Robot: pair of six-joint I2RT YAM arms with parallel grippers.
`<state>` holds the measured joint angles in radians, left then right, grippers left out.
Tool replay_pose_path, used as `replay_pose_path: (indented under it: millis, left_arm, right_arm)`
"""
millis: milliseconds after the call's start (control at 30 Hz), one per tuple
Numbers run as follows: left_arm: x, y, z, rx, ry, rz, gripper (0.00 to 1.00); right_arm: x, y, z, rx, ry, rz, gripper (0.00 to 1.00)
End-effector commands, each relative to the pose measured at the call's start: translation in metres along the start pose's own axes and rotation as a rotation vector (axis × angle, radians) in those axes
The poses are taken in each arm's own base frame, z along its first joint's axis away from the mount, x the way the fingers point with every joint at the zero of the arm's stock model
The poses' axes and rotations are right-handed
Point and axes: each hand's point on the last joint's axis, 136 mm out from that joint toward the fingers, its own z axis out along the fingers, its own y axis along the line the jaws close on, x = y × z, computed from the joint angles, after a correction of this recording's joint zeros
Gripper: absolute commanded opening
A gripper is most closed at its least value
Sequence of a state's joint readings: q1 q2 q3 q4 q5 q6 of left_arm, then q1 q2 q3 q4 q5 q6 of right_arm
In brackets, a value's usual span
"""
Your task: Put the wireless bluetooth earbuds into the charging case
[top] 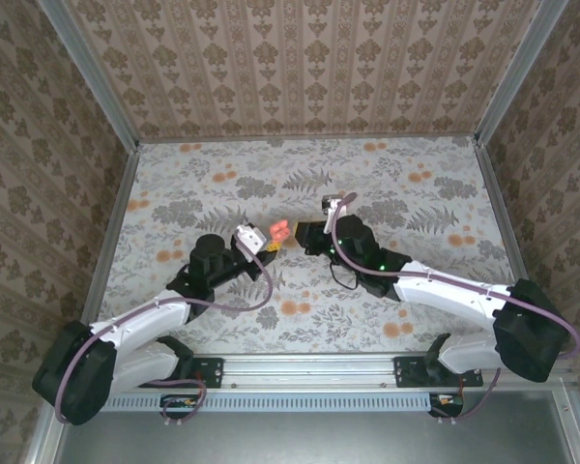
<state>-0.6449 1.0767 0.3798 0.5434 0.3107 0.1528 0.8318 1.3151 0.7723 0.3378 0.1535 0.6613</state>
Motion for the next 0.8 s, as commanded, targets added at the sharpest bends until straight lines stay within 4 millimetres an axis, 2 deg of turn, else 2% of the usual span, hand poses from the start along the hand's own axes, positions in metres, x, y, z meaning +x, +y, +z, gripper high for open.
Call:
replay_pose_path:
  millis: [0,300,767]
  left_arm:
    - [-0.035,0.004,0.002,-0.018,-0.1,0.055,0.06]
    - [-0.049,0.006,0.003,-0.028,-0.128,0.048,0.06]
    - [-0.059,0.008,-0.004,-0.053,-0.148,0.044,0.07]
  right_arm:
    - [-0.027,0.022,-0.007,-0.075,-0.142,-0.032,0.2]
    - [-0.024,0.034,-0.002,-0.118,-0.158,-0.038,0.19]
    - [-0.018,0.043,0.007,-0.145,-0.138,-0.034,0.19]
